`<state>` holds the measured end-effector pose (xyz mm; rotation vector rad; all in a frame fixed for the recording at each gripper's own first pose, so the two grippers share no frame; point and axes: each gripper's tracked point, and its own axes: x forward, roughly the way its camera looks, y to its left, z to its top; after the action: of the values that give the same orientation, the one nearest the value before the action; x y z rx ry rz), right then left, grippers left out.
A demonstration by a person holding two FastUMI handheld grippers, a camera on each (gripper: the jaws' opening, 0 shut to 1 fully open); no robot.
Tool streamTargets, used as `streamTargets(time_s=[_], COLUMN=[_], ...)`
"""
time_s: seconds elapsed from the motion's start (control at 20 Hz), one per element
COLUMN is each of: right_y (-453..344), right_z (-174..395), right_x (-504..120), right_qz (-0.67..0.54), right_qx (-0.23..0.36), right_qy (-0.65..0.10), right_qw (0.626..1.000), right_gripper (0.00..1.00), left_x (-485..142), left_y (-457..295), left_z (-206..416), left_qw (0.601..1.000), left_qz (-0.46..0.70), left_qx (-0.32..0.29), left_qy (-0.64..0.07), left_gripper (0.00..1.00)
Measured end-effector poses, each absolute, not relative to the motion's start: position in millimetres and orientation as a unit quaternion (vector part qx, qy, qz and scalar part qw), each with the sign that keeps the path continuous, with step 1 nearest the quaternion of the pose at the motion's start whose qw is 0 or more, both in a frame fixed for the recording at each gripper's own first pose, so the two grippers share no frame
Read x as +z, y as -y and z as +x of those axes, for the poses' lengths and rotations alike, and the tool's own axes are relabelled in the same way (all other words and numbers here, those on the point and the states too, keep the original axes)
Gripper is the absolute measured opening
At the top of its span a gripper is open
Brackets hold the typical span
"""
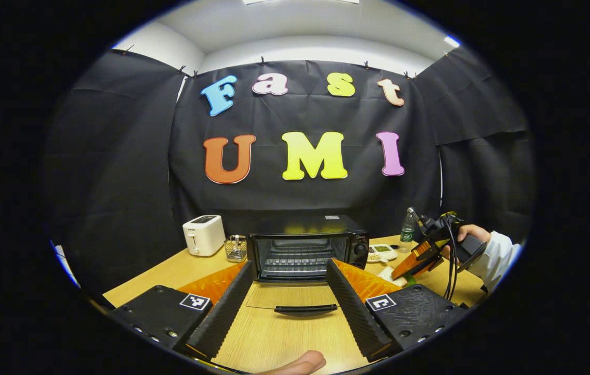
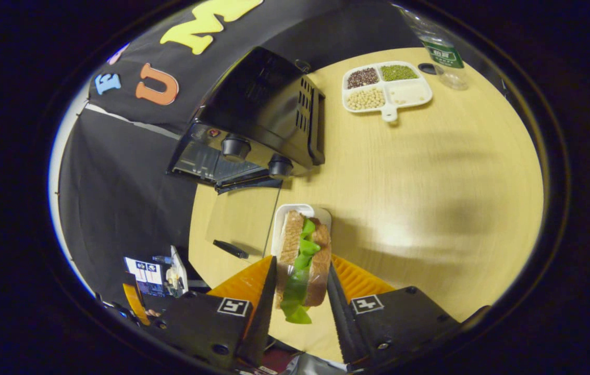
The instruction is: Open the electric oven with the left hand, put the food in, and close the electric oven.
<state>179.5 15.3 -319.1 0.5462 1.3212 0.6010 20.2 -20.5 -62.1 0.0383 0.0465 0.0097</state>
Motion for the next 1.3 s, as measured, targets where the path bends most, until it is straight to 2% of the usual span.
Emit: streamTargets(time_s=[0.05,0.15,0.35,0.55,0.9,1.05,1.15,1.25,1.3], right_y=[-15.6,-15.7,-14.7,-10.2,-48.5,-81.0,-104.6,-123.5,-130.7], right_z=[178.3,175.8,167.3,153.6,134.4,131.9,138.0,150.7,159.1], right_x=[-319.1,-318.1,-309.0,-278.8,-238.5,-231.7,-227.0,-229.6,-236.4], right_qz=[0.249,0.249,0.25,0.259,0.364,0.415,0.455,0.5,0.522], right_qx=[0.27,0.268,0.251,0.237,0.214,0.213,0.214,0.19,0.165], right_qy=[-0.597,-0.597,-0.587,-0.551,-0.458,-0.414,-0.379,-0.342,-0.331], right_qw=[0.713,0.713,0.728,0.757,0.782,0.782,0.777,0.773,0.769], right_gripper=[0.51,0.41,0.36,0.36,0.36,0.39,0.36,0.39,0.36], left_x=[-62.3,-62.2,-64.8,-66.4,-58.0,-55.7,-56.0,-55.6,-55.8], left_y=[21.9,23.4,16.0,7.3,-6.7,-12.4,-15.7,-20.1,-22.7], left_z=[19.5,17.9,11.7,-2.3,-20.0,-22.5,-25.6,-26.4,-26.5], left_qw=[1.0,1.0,1.0,1.0,1.0,1.0,1.0,1.0,1.0], left_qz=[0.02,0.019,0.012,0.006,-0.005,-0.006,-0.006,-0.008,-0.011], left_qx=[0.003,0.0,0.001,-0.002,-0.01,-0.013,-0.014,-0.015,-0.013], left_qy=[-0.024,-0.02,-0.026,-0.026,-0.011,-0.006,-0.006,-0.004,-0.003], left_gripper=[0.93,0.93,0.93,0.93,0.93,0.93,0.93,0.93,0.93])
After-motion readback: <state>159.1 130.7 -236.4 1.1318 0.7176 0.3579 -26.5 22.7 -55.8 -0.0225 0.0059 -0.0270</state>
